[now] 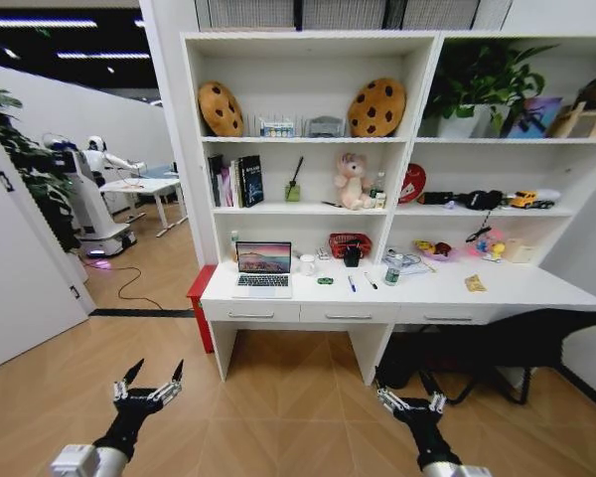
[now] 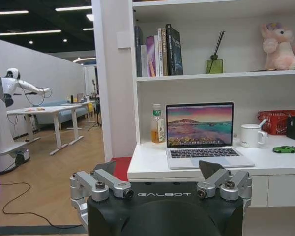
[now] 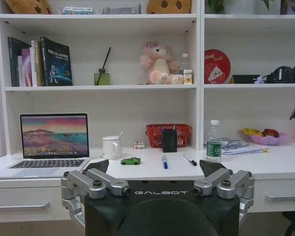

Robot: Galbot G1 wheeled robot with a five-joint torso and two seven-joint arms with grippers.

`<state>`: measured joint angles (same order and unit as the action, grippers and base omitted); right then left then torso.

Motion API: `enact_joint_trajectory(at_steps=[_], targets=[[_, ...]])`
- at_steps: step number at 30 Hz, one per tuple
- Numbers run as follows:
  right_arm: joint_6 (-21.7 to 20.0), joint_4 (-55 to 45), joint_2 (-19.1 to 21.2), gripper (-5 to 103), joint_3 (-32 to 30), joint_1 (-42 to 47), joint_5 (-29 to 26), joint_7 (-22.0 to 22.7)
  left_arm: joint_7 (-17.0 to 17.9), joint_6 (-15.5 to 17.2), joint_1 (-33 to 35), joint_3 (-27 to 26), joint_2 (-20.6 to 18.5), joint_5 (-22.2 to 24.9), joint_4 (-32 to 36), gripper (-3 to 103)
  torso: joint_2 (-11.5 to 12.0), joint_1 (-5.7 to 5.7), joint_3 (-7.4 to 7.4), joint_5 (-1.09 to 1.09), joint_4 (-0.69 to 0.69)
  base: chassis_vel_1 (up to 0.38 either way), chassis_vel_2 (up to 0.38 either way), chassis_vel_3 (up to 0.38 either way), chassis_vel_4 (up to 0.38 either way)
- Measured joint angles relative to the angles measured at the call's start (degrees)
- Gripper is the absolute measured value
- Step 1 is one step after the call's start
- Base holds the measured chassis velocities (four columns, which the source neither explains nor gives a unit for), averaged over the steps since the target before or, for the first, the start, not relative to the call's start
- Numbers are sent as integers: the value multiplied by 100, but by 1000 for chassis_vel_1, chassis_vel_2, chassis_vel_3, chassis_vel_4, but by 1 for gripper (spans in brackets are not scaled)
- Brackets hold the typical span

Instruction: Organize the objects on the table.

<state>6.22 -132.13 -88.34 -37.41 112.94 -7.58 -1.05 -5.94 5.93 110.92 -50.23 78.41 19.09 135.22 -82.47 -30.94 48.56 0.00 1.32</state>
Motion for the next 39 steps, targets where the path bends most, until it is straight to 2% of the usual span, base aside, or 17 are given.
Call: enact_joint_trajectory(at_steps=[19, 21, 24, 26, 27, 28, 29, 31, 34, 35, 37, 38, 39], targets=[[54, 81, -101, 100, 110, -20, 77, 10, 9, -90, 1, -43, 27, 9, -50, 96, 1, -2, 0, -3, 2, -282, 284, 279, -280], [77, 85, -101, 100, 117, -25, 76, 10, 10, -90, 4, -43, 27, 5, -50, 96, 3, -5, 3, 3, -1, -339, 357, 362, -385], [253, 90, -98, 100, 172, -19, 94, -21, 11, -94, 9, -44, 31, -10, -55, 96, 0, -2, 0, -4, 2, -378, 362, 400, -353], [303, 64, -92, 100, 216, 12, 105, -30, 14, -97, 12, -45, 36, -23, -60, 96, 4, -8, 3, 4, -2, -276, 323, 328, -334], [335, 26, -79, 100, 257, 55, 110, -44, 51, -101, 12, -52, 36, -71, -60, 93, 4, -11, 3, 3, 4, -276, 264, 249, -298], [363, -3, -63, 100, 272, 80, 114, -53, 103, -100, 12, -55, 36, -138, -60, 95, 3, -8, 2, -10, 4, -234, 264, 95, -168], [363, -3, -63, 100, 272, 80, 114, -53, 103, -100, 12, -55, 36, -138, -60, 95, 3, -8, 2, -10, 4, -234, 264, 95, -168], [374, -20, -25, 100, 269, 89, 120, -73, 170, -103, 10, -64, 32, -219, -25, 99, 4, -9, 3, 5, -1, -164, 137, 75, -88], [375, -25, -2, 100, 256, 94, 126, -78, 106, -233, -16, -93, -6, -241, -29, 99, 3, -5, 2, -4, -2, -6, 8, -2, 25], [377, -25, 6, 100, 252, 97, 134, -80, 19, -320, -27, -120, -37, -242, -51, 103, 1, 0, 0, -2, -3, -17, -15, 22, 74], [379, -7, 27, 100, 244, 100, 141, -80, -271, -527, -66, -190, -221, -162, -151, 96, -2, 5, -1, 1, 0, 42, -65, -11, 76], [379, -7, 27, 100, 244, 100, 141, -80, -271, -527, -66, -190, -221, -162, -151, 96, -2, 5, -1, 1, 0, 41, -115, -45, 76], [379, 1, 36, 100, 242, 100, 141, -79, -334, -558, -91, -208, -311, -129, -187, 90, -2, 6, -2, -3, 1, 41, -115, -67, 59]])
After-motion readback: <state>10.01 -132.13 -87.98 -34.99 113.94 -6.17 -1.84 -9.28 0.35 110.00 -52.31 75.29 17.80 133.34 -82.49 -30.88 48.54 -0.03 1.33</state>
